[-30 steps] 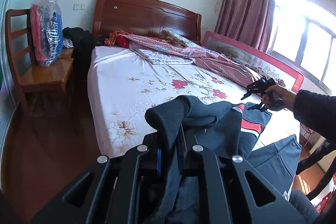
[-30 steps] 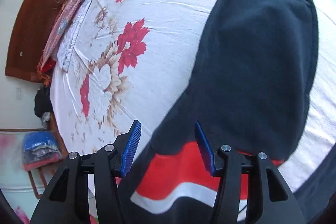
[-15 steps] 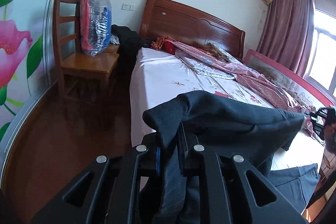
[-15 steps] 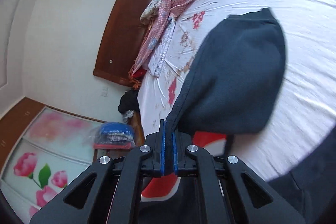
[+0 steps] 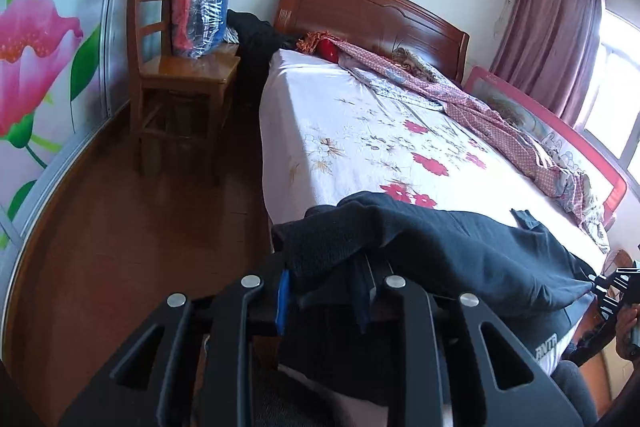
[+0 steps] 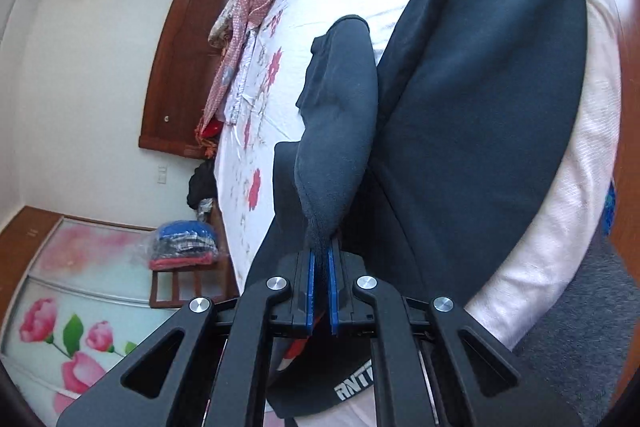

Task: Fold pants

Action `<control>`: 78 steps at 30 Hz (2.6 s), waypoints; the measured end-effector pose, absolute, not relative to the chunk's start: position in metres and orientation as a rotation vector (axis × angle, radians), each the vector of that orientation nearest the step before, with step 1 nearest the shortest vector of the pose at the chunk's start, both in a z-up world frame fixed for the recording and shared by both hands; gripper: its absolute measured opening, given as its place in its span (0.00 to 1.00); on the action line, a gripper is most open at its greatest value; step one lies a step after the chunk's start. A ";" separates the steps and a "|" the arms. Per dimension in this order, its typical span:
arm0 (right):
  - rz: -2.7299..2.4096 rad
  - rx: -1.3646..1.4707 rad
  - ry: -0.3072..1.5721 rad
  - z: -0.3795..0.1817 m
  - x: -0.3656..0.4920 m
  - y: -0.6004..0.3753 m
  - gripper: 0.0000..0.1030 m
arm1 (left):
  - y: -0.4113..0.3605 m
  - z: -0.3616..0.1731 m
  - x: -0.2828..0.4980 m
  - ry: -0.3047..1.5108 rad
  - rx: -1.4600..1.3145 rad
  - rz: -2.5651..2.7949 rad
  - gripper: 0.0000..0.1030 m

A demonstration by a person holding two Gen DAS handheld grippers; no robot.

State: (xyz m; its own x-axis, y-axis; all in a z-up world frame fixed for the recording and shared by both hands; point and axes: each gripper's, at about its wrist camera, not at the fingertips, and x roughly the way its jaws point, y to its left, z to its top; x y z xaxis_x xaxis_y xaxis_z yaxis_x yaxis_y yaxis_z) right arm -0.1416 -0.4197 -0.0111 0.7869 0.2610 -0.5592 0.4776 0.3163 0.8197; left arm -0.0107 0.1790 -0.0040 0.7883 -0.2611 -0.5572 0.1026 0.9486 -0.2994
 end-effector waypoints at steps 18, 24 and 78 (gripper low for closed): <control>-0.245 1.219 0.927 -0.062 -0.167 -0.428 0.04 | 0.188 -0.035 -0.033 0.816 -0.009 -0.059 0.89; -0.262 1.194 1.011 -0.063 -0.164 -0.430 0.23 | 0.175 -0.044 -0.044 0.836 0.255 0.002 0.91; -0.700 1.077 0.581 -0.044 -0.196 -0.619 0.05 | -0.081 0.066 -0.065 0.849 0.041 -0.604 0.98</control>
State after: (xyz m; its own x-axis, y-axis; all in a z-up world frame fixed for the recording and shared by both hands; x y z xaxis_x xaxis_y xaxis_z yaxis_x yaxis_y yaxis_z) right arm -0.1964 -0.6192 -0.0445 0.6503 -0.2259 -0.7253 0.7545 0.3028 0.5822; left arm -0.0646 -0.0806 0.0662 0.5042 -0.4845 -0.7149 0.5163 0.8327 -0.2002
